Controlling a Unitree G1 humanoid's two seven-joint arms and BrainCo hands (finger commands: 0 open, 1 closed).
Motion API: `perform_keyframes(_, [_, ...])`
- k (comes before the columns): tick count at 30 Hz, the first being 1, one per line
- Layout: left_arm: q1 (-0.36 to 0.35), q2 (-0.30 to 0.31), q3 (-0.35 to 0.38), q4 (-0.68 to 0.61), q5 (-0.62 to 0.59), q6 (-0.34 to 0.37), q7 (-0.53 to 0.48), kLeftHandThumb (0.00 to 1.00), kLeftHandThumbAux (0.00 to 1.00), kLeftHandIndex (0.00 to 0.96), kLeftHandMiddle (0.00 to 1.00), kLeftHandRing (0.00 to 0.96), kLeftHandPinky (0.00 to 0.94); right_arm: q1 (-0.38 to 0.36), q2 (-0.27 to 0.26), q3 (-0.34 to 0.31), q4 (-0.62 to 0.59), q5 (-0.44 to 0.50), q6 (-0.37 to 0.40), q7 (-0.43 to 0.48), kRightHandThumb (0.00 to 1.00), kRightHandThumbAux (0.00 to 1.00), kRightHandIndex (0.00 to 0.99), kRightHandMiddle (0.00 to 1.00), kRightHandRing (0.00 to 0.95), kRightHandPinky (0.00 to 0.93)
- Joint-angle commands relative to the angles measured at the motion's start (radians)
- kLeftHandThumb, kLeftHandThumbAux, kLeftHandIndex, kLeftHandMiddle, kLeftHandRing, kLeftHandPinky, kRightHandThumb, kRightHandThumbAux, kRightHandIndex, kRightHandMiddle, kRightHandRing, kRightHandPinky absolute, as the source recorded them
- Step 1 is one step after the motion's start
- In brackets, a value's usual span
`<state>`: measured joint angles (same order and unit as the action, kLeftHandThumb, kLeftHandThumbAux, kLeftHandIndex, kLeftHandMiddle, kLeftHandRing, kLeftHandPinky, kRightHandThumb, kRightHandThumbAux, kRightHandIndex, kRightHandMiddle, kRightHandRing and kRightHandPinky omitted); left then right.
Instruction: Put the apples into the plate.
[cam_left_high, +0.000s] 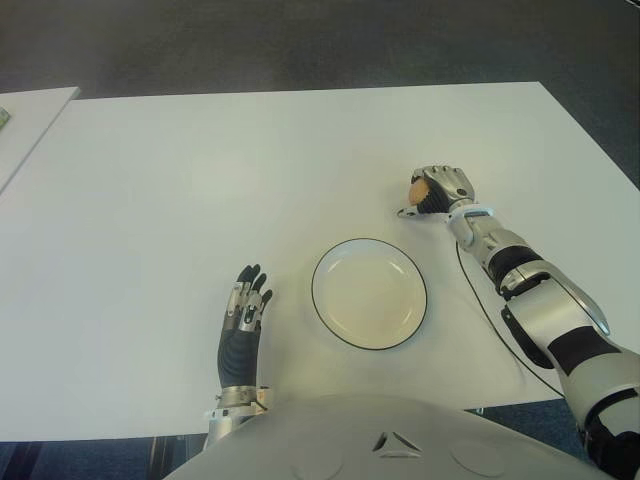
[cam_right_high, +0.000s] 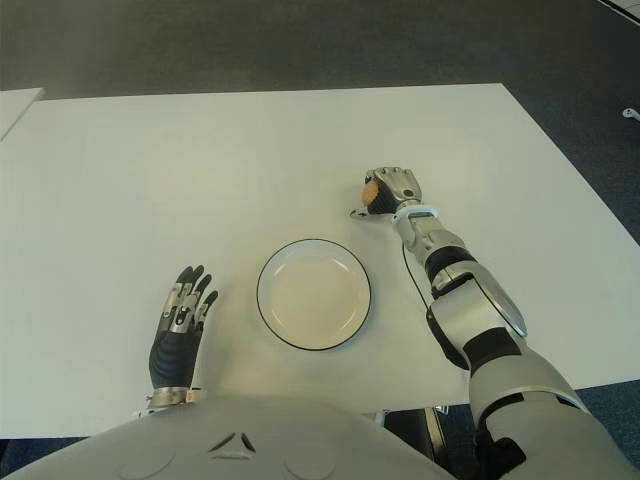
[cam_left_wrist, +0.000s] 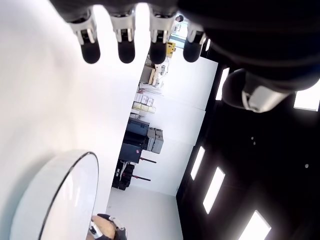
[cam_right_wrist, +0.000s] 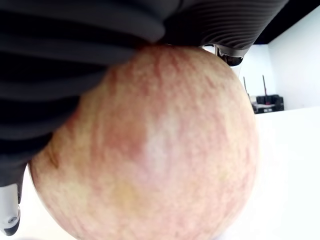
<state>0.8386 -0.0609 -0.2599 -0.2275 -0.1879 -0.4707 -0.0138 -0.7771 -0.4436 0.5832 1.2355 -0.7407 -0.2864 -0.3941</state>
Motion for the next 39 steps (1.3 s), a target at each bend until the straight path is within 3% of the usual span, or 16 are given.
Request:
perform_keyframes(1, [-0.031, -0.04, -0.024, -0.016, -0.013, 0.017, 0.006, 0.071, 0.351, 0.025, 0.016, 0.0, 0.027, -0.07, -0.048, -0.03, -0.037, 0.014, -0.018, 0.04, 0.711, 0.717, 0.441, 0.798, 0.758, 0.746])
perform_keyframes(6, [-0.042, -0.042, -0.025, -0.01, -0.034, 0.027, -0.001, 0.076, 0.352, 0.028, 0.021, 0.002, 0.028, -0.115, -0.092, -0.085, -0.155, 0.047, -0.038, 0.105, 0.713, 0.716, 0.441, 0.813, 0.771, 0.771])
perform_keyframes(15, [-0.056, -0.032, -0.021, 0.001, -0.069, 0.035, -0.023, 0.074, 0.36, 0.026, 0.027, 0.008, 0.031, -0.07, -0.158, -0.181, -0.408, 0.089, 0.019, 0.233, 0.719, 0.713, 0.44, 0.86, 0.828, 0.846])
perform_keyframes(23, [-0.057, -0.032, -0.02, -0.001, -0.067, 0.036, -0.013, 0.07, 0.364, 0.028, 0.026, 0.008, 0.027, -0.063, -0.16, -0.229, -0.463, 0.13, 0.022, 0.342, 0.728, 0.712, 0.44, 0.872, 0.848, 0.844])
perform_keyframes(39, [-0.062, -0.009, -0.009, -0.007, -0.066, 0.049, -0.02, 0.07, 0.362, 0.024, 0.022, 0.004, 0.024, -0.012, -0.143, -0.256, -0.488, 0.131, 0.022, 0.351, 0.735, 0.71, 0.441, 0.862, 0.841, 0.835])
